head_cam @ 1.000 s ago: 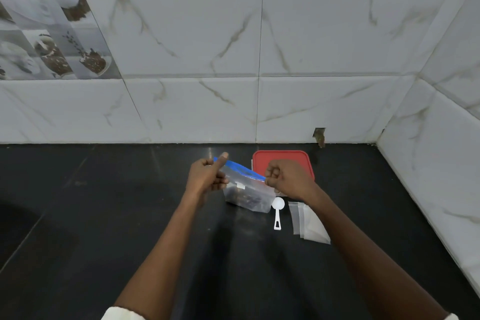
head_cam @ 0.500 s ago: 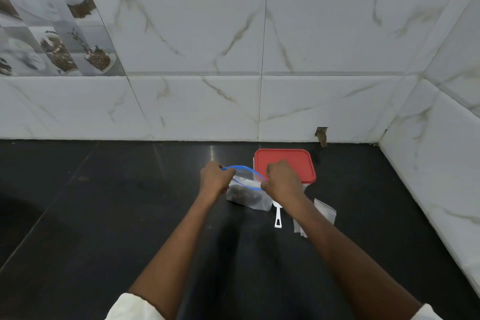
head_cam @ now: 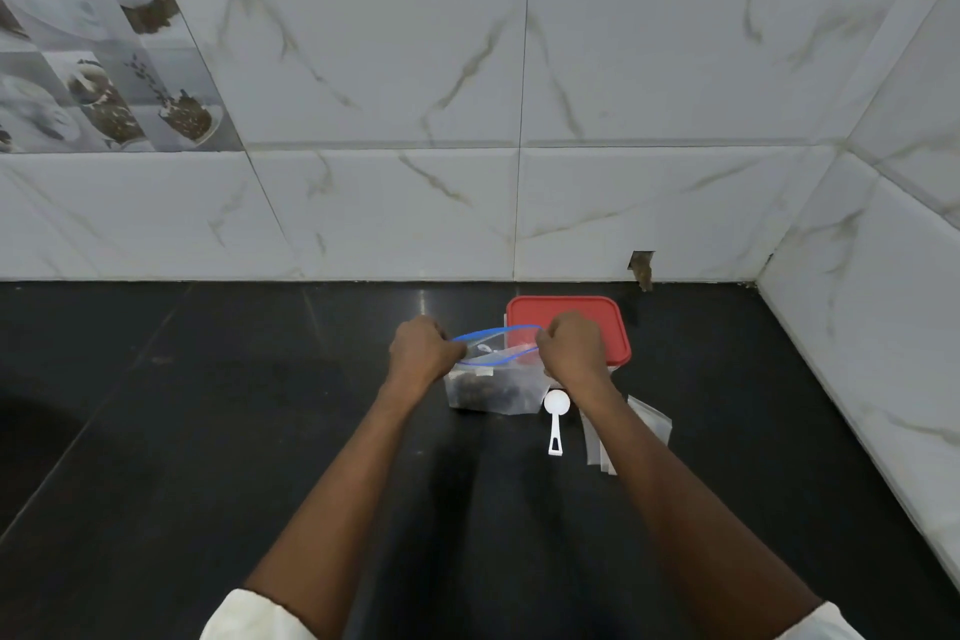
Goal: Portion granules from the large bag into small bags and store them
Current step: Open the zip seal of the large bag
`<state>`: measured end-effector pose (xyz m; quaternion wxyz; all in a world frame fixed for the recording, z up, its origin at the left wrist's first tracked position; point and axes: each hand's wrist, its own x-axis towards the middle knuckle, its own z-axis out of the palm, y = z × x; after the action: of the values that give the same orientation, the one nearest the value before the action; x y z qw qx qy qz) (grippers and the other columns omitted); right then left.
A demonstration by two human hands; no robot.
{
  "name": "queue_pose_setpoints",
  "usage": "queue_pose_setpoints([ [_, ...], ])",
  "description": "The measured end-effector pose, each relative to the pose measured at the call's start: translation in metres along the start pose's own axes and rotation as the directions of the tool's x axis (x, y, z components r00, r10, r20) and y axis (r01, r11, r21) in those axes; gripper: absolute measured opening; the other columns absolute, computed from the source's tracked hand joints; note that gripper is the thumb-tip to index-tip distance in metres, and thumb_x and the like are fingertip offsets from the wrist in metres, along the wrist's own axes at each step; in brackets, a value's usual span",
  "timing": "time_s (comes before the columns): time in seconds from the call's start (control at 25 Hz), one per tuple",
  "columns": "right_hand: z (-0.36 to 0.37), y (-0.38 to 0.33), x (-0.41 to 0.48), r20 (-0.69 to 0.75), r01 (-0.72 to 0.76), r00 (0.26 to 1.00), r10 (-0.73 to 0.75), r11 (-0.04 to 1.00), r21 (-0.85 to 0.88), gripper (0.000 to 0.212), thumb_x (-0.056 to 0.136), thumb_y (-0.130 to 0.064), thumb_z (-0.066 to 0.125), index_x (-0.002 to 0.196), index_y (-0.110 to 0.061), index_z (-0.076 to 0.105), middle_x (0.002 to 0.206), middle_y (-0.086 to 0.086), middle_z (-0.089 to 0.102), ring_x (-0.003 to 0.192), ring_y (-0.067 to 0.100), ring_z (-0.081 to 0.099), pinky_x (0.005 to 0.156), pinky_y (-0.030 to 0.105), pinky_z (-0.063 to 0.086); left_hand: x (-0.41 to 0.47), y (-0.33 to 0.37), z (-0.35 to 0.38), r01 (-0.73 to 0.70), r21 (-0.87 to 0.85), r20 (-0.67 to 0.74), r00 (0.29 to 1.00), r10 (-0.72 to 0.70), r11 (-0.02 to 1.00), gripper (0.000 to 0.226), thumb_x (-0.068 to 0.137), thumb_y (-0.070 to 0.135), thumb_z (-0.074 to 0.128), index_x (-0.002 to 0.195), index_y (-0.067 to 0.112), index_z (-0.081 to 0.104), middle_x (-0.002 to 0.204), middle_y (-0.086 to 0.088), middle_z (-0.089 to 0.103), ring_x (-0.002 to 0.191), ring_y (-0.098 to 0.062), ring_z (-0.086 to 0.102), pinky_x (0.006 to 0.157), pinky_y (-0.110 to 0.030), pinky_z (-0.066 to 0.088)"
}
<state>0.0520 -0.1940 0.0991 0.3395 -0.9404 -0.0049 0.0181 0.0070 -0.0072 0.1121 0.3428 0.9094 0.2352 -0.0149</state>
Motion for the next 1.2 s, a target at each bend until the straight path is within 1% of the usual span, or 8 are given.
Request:
queue_pose_setpoints([
  [0.12,0.012,-0.004,0.000,0.012,-0.120,0.993,0.120,0.968,0.223,0.035,0.079,-0.003,0.062,0.050,-0.013,0.046,0.053,0.007,0.045,0.063,0.033,0.064,0.062,0.045,0.055,0.004,-0.003,0.006,0.079,-0.304,0.082,0.995,-0.057,0.949,0.024,0.086,0.004,0.068,0.063,0.007,0.060,0.063,-0.012,0.059,0.053,-0.026,0.061,0.049,-0.030,0.056],
  [0.28,0.025,-0.003,-0.003,0.117,-0.371,0.923,0.365,0.774,0.513,0.035,0.083,0.010,0.053,0.059,-0.016,0.055,0.066,0.007,0.054,0.060,0.026,0.056,0.069,0.054,0.060,0.007,-0.011,0.012,0.318,-0.708,0.285,0.946,-0.157,0.631,0.010,0.094,-0.007,0.061,0.085,-0.003,0.064,0.078,-0.020,0.065,0.058,-0.026,0.067,0.046,-0.033,0.060],
  [0.52,0.029,-0.008,-0.014,0.484,-0.548,0.836,0.257,0.426,0.720,0.023,0.091,0.018,0.044,0.091,0.003,0.062,0.080,0.016,0.065,0.070,0.025,0.066,0.057,0.033,0.058,0.007,-0.022,0.022,0.564,-0.805,0.550,0.826,-0.127,0.183,0.023,0.106,0.000,0.039,0.099,-0.009,0.058,0.068,-0.023,0.074,0.055,-0.029,0.075,0.064,-0.041,0.063],
  [0.6,0.028,-0.004,-0.016,0.610,-0.642,0.766,0.201,0.276,0.715,0.024,0.095,0.015,0.039,0.094,0.005,0.061,0.086,0.018,0.066,0.078,0.028,0.066,0.067,0.037,0.059,0.009,-0.025,0.026,0.608,-0.794,0.599,0.789,-0.137,0.030,0.029,0.107,0.001,0.035,0.094,-0.013,0.057,0.069,-0.030,0.071,0.054,-0.036,0.073,0.086,-0.047,0.056],
  [0.68,0.026,0.004,-0.016,0.699,-0.715,0.699,0.152,0.131,0.686,0.026,0.097,0.012,0.033,0.098,0.005,0.058,0.094,0.020,0.064,0.086,0.029,0.064,0.082,0.041,0.053,0.009,-0.030,0.029,0.646,-0.762,0.645,0.753,-0.130,-0.045,0.029,0.107,0.000,0.035,0.098,-0.015,0.057,0.074,-0.032,0.071,0.057,-0.038,0.074,0.084,-0.050,0.057],
  [0.8,0.028,0.012,-0.015,0.752,-0.761,0.643,0.143,0.004,0.649,0.030,0.098,0.011,0.027,0.106,0.006,0.055,0.099,0.022,0.061,0.097,0.030,0.060,0.093,0.045,0.044,0.004,-0.034,0.036,0.710,-0.704,0.705,0.702,-0.103,0.019,0.026,0.103,-0.001,0.038,0.111,-0.014,0.060,0.093,-0.031,0.070,0.071,-0.040,0.075,0.062,-0.055,0.059],
  [0.96,0.035,0.019,-0.016,0.772,-0.782,0.621,0.133,0.036,0.623,0.037,0.092,0.010,0.031,0.119,0.005,0.056,0.106,0.025,0.065,0.101,0.031,0.064,0.071,0.048,0.060,0.003,-0.029,0.036,0.706,-0.667,0.697,0.704,-0.136,0.238,0.025,0.099,0.007,0.042,0.092,-0.004,0.065,0.074,-0.019,0.073,0.060,-0.030,0.073,0.058,-0.039,0.062],
  [1.2,0.035,0.026,-0.016,0.797,-0.806,0.590,0.128,0.154,0.572,0.029,0.090,0.007,0.037,0.107,0.002,0.059,0.099,0.020,0.067,0.091,0.030,0.065,0.092,0.048,0.051,0.008,-0.038,0.047,0.420,-0.768,0.447,0.892,-0.065,0.485,0.011,0.094,0.003,0.061,0.099,0.012,0.063,0.086,-0.009,0.067,0.063,-0.017,0.066,0.057,-0.030,0.056],
])
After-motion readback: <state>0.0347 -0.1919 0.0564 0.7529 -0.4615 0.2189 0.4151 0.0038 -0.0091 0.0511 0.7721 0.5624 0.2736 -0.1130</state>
